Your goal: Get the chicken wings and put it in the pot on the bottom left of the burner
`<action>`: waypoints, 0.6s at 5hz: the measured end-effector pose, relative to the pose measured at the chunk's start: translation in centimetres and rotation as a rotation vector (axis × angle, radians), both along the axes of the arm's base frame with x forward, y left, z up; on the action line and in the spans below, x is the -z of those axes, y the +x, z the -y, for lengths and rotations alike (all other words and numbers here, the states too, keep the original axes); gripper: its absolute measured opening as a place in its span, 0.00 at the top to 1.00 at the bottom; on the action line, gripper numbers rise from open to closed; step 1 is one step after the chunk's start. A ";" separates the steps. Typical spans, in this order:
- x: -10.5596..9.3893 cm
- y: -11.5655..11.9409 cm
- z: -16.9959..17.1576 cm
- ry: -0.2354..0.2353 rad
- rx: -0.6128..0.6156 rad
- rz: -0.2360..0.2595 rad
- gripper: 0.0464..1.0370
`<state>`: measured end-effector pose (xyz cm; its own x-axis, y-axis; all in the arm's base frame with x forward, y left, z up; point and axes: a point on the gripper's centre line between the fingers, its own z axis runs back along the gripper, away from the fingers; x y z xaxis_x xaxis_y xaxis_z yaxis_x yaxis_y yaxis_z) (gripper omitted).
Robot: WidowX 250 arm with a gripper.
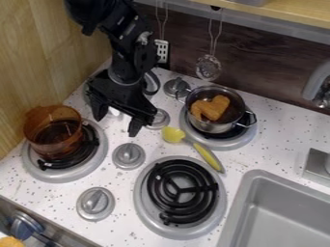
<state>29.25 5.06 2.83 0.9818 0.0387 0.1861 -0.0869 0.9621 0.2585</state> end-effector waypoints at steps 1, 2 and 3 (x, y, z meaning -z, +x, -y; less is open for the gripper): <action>0.6 -0.2 0.1 0.000 0.017 -0.020 0.04; 0.9 0.0 0.8 0.002 0.172 -0.024 0.04; 0.6 0.6 2.2 -0.056 0.322 -0.049 0.04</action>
<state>29.87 2.87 2.26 0.9529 -0.2666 0.1444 0.2355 0.9508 0.2012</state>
